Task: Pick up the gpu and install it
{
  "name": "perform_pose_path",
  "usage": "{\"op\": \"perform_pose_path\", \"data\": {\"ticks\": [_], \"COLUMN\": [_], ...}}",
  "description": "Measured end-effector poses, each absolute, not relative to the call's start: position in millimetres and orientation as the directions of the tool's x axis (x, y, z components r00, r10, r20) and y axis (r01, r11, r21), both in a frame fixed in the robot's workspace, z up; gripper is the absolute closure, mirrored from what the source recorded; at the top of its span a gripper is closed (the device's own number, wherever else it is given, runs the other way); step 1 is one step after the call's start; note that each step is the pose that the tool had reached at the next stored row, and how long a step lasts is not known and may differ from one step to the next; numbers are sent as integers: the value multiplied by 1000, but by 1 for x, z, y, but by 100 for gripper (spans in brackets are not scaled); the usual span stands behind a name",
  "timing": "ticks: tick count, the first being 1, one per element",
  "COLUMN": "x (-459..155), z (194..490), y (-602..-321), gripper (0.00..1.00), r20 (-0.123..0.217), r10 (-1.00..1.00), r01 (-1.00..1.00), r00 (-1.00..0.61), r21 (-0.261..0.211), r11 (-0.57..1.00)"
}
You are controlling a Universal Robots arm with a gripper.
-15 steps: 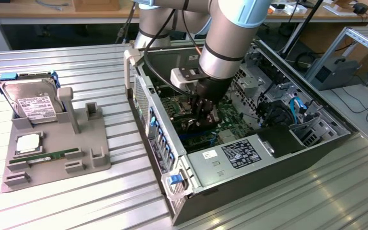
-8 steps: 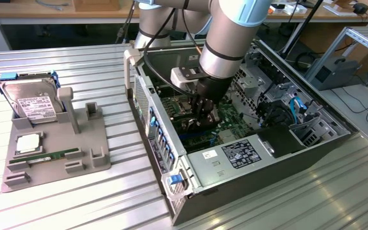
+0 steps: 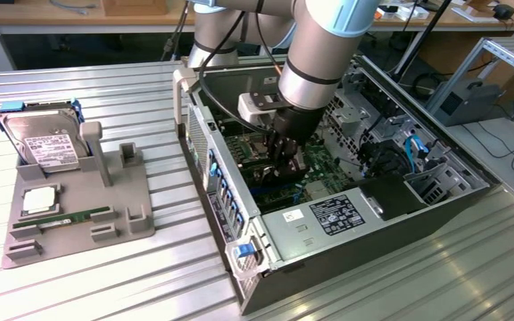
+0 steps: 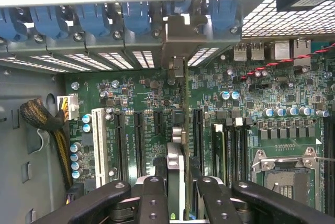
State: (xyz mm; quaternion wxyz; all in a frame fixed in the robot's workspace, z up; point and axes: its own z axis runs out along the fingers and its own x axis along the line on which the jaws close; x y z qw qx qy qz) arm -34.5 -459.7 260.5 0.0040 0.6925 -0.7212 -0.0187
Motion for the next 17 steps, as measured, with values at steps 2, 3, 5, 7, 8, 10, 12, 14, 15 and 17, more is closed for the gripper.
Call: {"op": "perform_pose_path", "data": {"ticks": [2,3,5,7,8,10,12,14,15,17], "x": [-35,-35,-35,-35,-35,-35,-35,-35,-35,-35], "z": [260,260,260,260,260,260,260,260,260,259], "y": [-460,-460,-460,-460,-460,-460,-460,-460,-460,-460], "gripper": [73,73,73,73,73,73,73,73,73,73], "r20": [-20,-20,-20,-20,-20,-20,-20,-20,-20,-20], "r10": [-999,-999,-999,-999,-999,-999,-999,-999,-999,-999], "r01": [-999,-999,-999,-999,-999,-999,-999,-999,-999,-999], "r00": [-41,-41,-41,-41,-38,-28,-27,-27,-27,-27], "r21": [32,32,32,32,32,32,32,33,33,32], "r11": [40,40,40,40,38,27,26,26,26,26]}}
